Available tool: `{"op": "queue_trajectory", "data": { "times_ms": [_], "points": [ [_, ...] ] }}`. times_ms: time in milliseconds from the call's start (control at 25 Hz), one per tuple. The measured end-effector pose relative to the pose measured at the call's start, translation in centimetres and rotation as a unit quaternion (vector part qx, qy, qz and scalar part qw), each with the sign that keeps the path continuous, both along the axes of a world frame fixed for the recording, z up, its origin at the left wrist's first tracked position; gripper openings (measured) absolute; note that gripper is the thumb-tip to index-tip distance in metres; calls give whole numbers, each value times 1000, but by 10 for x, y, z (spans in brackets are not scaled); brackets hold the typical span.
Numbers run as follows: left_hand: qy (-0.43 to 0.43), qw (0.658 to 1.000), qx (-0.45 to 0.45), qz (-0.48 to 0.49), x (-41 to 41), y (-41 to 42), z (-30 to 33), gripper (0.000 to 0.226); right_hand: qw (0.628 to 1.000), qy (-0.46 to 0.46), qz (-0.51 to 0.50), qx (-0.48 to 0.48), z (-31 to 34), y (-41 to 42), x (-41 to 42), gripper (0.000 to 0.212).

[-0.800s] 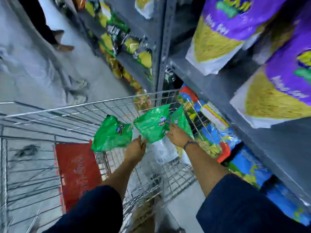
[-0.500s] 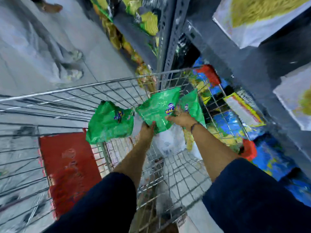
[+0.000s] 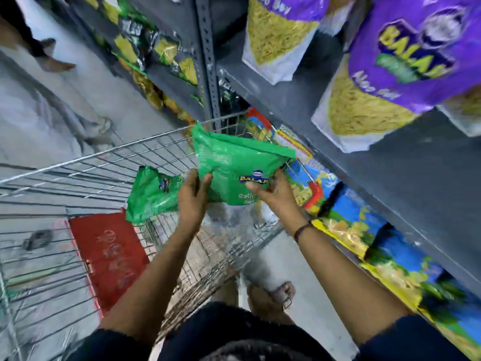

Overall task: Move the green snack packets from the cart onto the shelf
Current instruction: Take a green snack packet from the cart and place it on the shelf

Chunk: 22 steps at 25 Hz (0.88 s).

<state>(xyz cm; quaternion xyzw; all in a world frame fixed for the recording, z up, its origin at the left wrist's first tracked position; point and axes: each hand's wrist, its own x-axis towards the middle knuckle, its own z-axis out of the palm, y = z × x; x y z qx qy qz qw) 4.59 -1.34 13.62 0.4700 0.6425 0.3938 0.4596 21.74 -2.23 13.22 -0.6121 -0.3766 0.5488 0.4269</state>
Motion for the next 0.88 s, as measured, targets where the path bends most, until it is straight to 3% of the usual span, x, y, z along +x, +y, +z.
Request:
{"op": "queue_trajectory", "data": {
  "times_ms": [80,200,320,520,640,800,880],
  "points": [
    [-20,997,69,-26,19,-21,41,16,998,-23,-33,57,40,-31,19,41],
    [-92,986,127,-64,66,-38,91,16,984,-91,-83,132,94,-66,66,29],
    [-95,967,196,-136,151,-47,135,5,951,-192,-175,170,145,-99,148,44],
    [-57,940,287,-177,291,-42,146,19,895,-273,-294,197,166,-112,271,50],
    [-55,950,222,-213,329,-33,119,32,909,-257,-282,167,153,-106,296,46],
    [-213,949,5,-231,353,-23,100,50,908,-124,-378,131,114,-122,273,53],
    [-219,956,2,-192,354,-21,98,47,936,-70,-334,90,100,-130,252,50]
  ]
}}
